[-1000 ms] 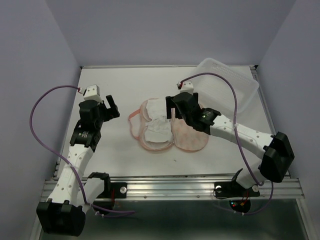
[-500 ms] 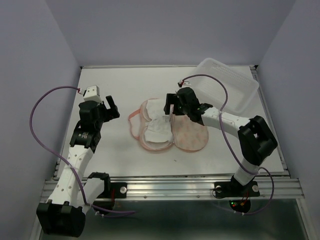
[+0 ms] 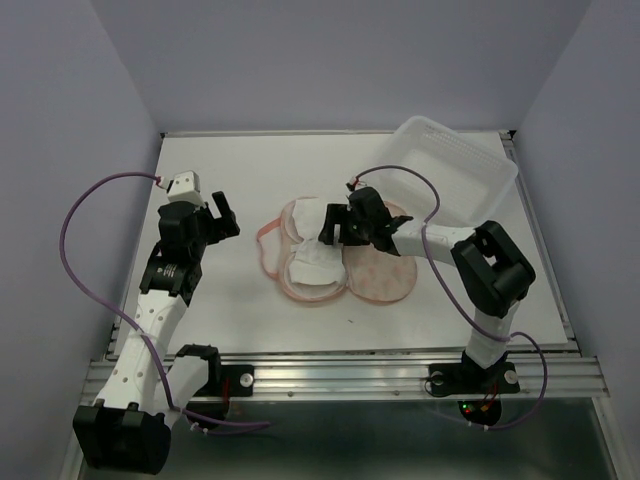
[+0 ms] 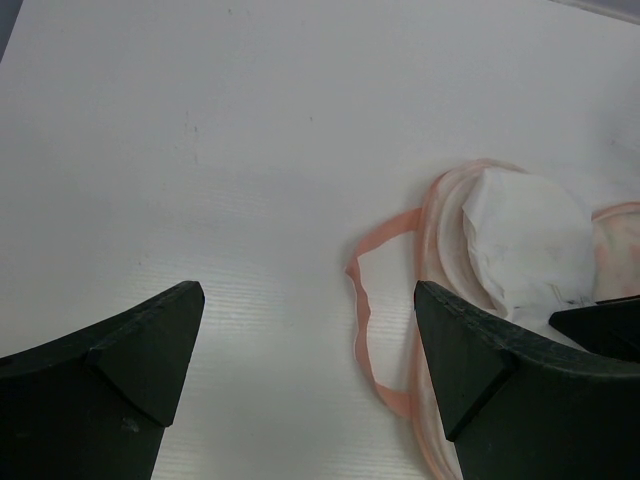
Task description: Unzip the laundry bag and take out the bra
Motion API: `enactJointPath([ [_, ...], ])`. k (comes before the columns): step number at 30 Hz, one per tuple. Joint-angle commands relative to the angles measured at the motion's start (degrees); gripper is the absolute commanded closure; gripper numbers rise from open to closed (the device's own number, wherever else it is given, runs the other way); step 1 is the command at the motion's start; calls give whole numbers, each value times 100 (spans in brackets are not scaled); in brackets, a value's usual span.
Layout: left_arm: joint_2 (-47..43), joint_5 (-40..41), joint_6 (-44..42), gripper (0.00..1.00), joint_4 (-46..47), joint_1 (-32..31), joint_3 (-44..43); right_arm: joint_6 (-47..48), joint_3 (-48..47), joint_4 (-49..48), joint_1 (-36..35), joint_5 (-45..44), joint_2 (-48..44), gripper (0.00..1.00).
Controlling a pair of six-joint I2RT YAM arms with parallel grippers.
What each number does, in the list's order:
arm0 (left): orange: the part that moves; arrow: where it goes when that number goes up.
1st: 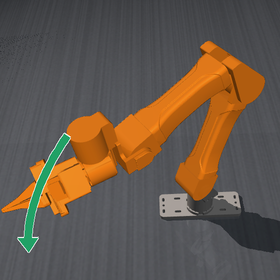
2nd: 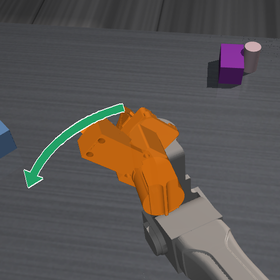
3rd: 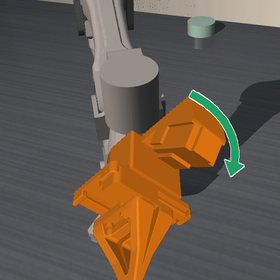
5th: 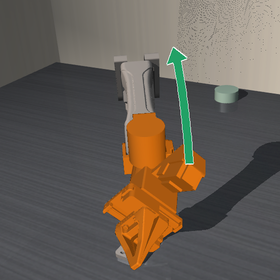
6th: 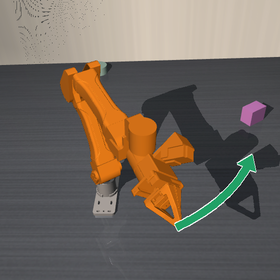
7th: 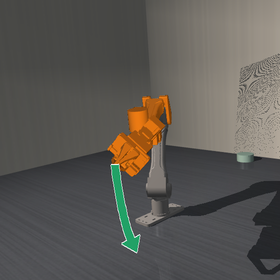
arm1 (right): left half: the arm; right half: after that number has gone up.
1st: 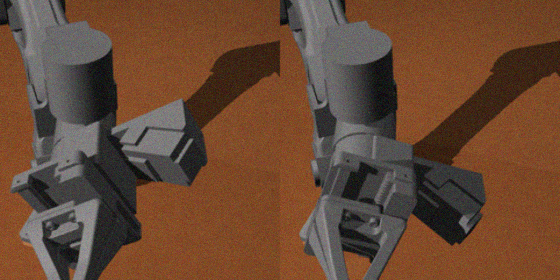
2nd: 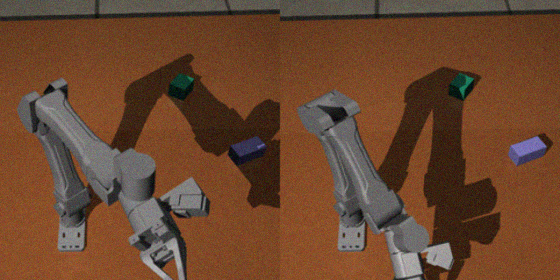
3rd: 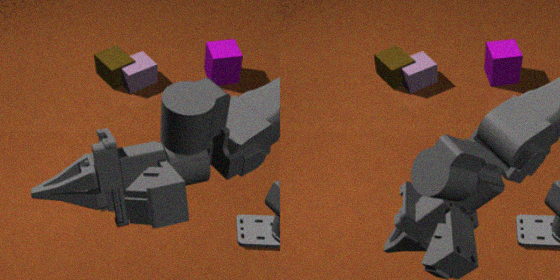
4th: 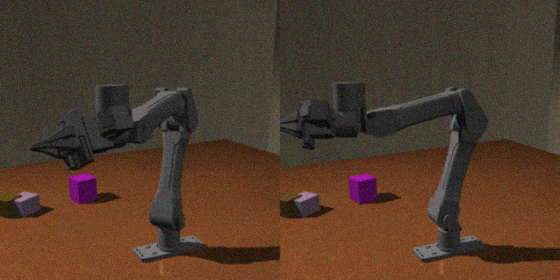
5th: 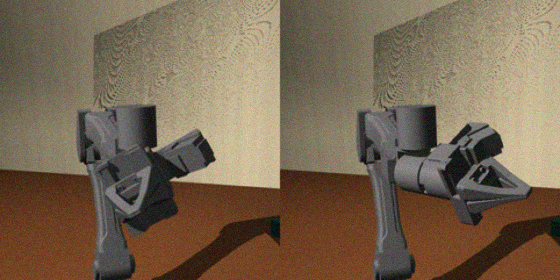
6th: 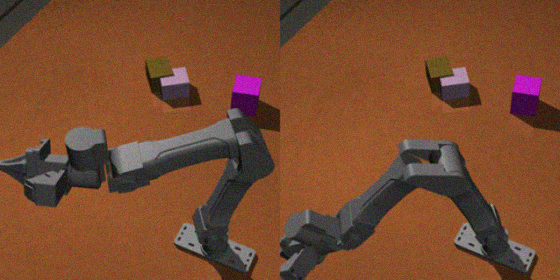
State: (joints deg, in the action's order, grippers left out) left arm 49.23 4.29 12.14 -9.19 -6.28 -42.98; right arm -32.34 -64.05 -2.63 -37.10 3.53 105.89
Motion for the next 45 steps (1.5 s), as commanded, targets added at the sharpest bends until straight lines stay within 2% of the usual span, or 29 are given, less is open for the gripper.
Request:
enactJointPath([
  [1, -54, -87, -80, 1, 269, 22, 53, -106, 130, -440, 36, 262, 46, 18],
  [8, -54, -78, -80, 1, 269, 22, 62, -1, 104, -510, 36, 324, 151, 43],
  [11, -45, -78, -80, 1, 260, 22, 62, 43, 77, -519, 36, 359, 143, 49],
  [18, -45, -87, -89, 1, 260, 22, 62, 201, 60, -510, 36, 376, 2, 82],
  [23, -45, -78, -89, 1, 260, 22, 62, 315, 16, -475, 36, 543, -261, 98],
  [35, -81, -78, -98, 1, 260, 22, 62, 755, -608, 140, 36, 851, -1157, 99],
  [39, -98, -69, -98, 1, 269, 22, 62, 738, -898, 246, 159, 623, -1360, 99],
  [45, -116, -69, -89, 1, 260, 22, 62, 554, -1697, 553, 747, -185, -1509, 99],
])
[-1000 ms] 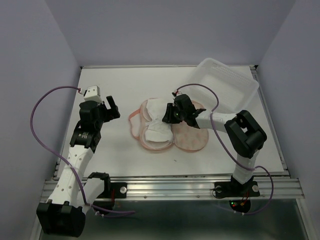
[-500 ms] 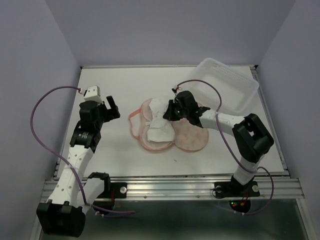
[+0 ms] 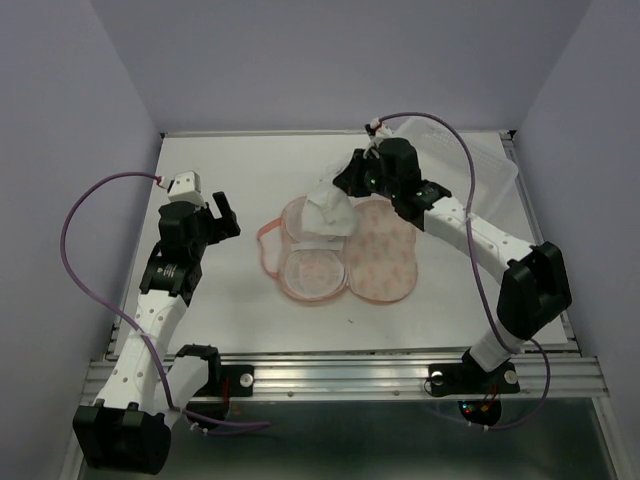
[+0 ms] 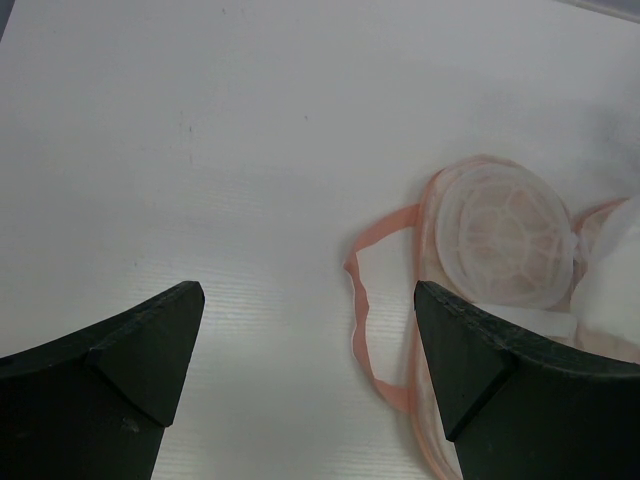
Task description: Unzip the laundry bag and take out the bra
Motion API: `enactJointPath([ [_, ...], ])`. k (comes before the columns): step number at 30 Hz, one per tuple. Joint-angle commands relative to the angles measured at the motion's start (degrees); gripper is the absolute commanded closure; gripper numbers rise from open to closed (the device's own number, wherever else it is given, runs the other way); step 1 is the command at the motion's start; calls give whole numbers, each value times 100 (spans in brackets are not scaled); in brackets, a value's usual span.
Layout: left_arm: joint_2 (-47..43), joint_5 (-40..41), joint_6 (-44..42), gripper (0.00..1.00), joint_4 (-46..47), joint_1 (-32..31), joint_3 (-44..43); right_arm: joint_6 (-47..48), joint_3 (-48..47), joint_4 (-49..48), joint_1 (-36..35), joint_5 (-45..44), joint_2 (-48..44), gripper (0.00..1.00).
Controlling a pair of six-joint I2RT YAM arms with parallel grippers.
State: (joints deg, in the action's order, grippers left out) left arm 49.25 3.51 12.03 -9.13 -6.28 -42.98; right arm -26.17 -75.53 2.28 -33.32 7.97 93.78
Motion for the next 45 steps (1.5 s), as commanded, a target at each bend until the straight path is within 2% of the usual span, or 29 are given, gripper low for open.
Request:
enactJointPath([
  [1, -118, 10, -78, 1, 253, 22, 62, -115, -655, 88, 475, -960, -307, 99],
  [9, -135, 9, -78, 1, 253, 22, 71, -704, -1411, 114, 1546, -2657, -133, 99],
  [16, -127, 18, -78, 1, 262, 22, 71, -1477, -1588, -17, 2197, -3283, 386, 99],
  [25, -118, 10, -78, 1, 262, 22, 71, -2172, -1536, -158, 2383, -3653, 1046, 99],
  [32, -118, 1, -87, 1, 262, 22, 79, -2866, -359, -764, 2383, -4284, 1212, 99],
  [38, -127, -34, -87, 1, 271, 22, 79, -3156, 107, -800, 2383, -4716, 1205, 99],
  [45, -144, -17, -87, 1, 271, 22, 88, -3578, 240, -791, 2383, -4769, 1187, 99],
])
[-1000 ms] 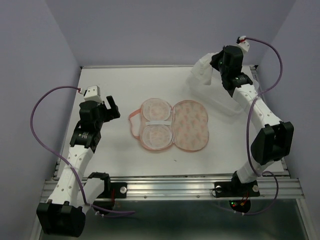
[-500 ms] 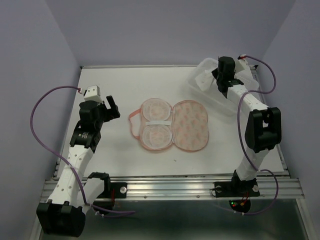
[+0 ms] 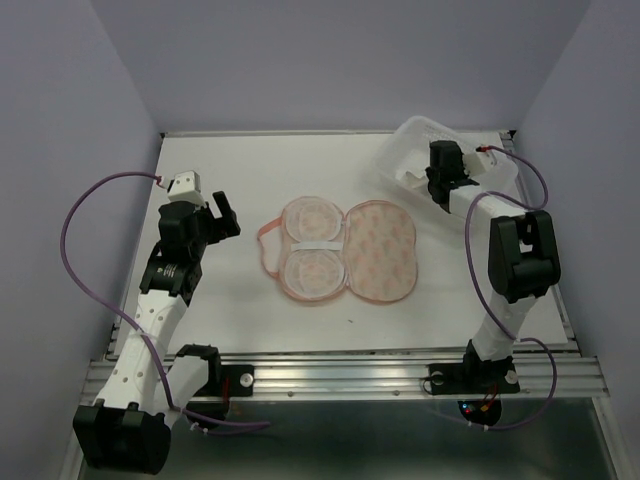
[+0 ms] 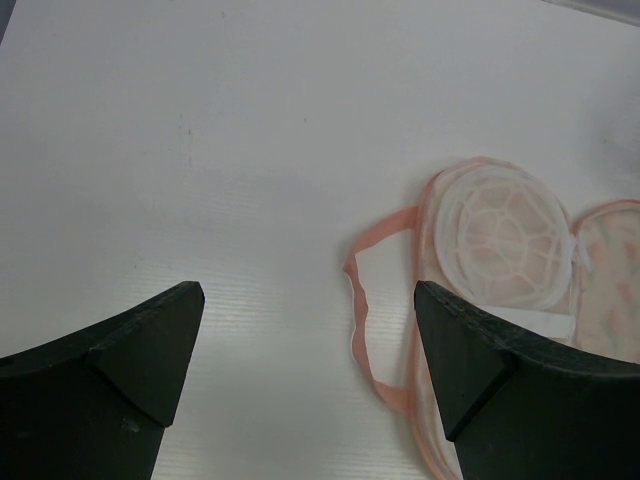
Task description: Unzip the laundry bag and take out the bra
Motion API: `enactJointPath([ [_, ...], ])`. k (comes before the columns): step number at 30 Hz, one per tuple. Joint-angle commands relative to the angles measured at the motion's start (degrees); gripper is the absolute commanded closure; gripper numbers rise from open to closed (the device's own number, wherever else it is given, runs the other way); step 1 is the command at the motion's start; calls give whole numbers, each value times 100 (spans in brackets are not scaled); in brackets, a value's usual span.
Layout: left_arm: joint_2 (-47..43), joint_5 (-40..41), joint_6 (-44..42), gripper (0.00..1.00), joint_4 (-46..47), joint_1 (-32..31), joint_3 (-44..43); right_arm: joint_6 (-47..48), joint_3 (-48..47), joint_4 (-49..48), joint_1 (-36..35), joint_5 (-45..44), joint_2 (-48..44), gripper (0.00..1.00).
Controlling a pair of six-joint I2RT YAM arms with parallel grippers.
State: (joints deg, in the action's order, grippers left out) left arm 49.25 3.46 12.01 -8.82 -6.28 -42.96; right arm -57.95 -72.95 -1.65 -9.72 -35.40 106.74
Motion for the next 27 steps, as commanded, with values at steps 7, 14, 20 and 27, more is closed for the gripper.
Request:
enactJointPath([
  [7, -153, -4, -85, 1, 240, 22, 86, -910, -114, -415, 22, -766, -329, 99],
  [14, -171, -4, -85, 1, 249, 22, 86, -1394, -325, -512, 22, -908, -303, 99],
  [20, -214, -4, -94, 1, 249, 22, 104, -1517, -229, -512, 22, -408, 127, 90],
  [27, -215, -39, -94, 1, 249, 22, 112, -1527, 474, -748, -30, 349, 260, 58],
])
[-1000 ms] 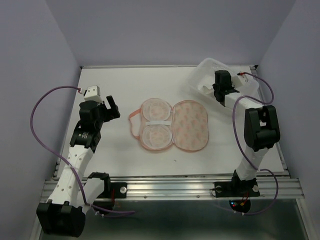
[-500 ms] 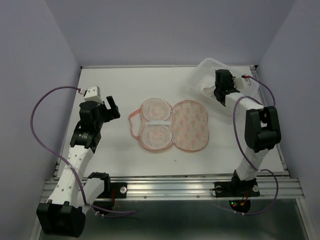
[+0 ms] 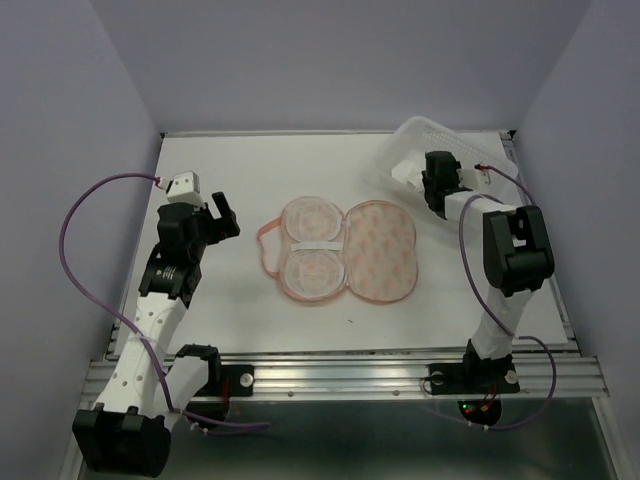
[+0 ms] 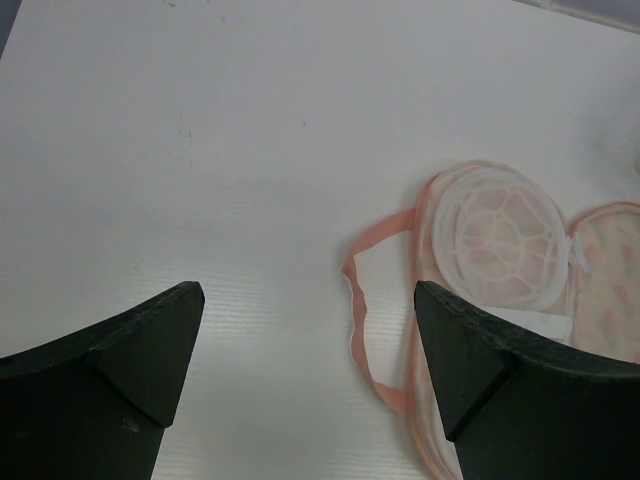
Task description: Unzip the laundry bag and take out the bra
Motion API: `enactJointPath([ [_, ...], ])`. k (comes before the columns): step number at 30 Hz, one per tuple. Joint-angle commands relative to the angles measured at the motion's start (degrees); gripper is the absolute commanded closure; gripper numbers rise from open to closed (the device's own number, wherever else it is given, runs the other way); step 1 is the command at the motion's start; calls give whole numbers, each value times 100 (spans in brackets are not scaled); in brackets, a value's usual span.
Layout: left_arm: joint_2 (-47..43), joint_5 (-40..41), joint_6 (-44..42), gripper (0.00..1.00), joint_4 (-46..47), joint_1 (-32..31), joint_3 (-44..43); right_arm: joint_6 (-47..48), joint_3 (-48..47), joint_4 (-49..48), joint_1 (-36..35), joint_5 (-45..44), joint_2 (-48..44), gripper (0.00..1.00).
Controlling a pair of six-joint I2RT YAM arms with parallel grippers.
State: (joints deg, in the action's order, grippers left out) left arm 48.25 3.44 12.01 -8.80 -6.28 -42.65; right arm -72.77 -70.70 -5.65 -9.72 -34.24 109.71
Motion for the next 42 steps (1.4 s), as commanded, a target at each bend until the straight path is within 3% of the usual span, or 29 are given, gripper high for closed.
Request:
enactJointPath([
  [1, -105, -37, -94, 1, 247, 22, 82, -1, 371, -375, -30, 242, -116, 47],
  [5, -105, -45, -94, 1, 256, 22, 82, 613, 469, -375, -30, 356, -362, 19],
  [6, -105, -54, -85, 1, 256, 22, 82, 720, 478, -375, -30, 374, -415, 19],
  [8, -96, -72, -94, 1, 256, 22, 82, 1218, 382, -376, -30, 444, -538, 1],
  [9, -96, -80, -94, 1, 264, 22, 82, 1413, 303, -375, -30, 479, -565, 0],
  [15, -79, -89, -94, 1, 265, 22, 82, 2914, -793, 203, -30, 489, -557, 0],
  [19, -79, -107, -94, 1, 273, 22, 82, 3874, -1707, 1335, -30, 330, -346, 0],
  [23, -70, -125, -85, 1, 273, 22, 82, 4464, -1921, 1865, -30, 251, -319, 0],
  [26, -61, -133, -85, 1, 273, 22, 82, 4587, -1676, 2164, -30, 444, -424, 0],
  [32, -61, -177, -94, 1, 282, 22, 82, 4736, -518, 1999, -83, 2111, -1274, 4],
  [34, -52, -203, -94, 1, 282, 22, 82, 4833, -340, 1989, -267, 2228, -1460, 9],
  [39, -52, -204, -94, 1, 291, 22, 82, 4992, 344, 1814, -1170, 2001, -2119, 13],
  [42, -44, -195, -85, 1, 291, 31, 82, 4975, 679, 1682, -1331, 1973, -2453, 14],
])
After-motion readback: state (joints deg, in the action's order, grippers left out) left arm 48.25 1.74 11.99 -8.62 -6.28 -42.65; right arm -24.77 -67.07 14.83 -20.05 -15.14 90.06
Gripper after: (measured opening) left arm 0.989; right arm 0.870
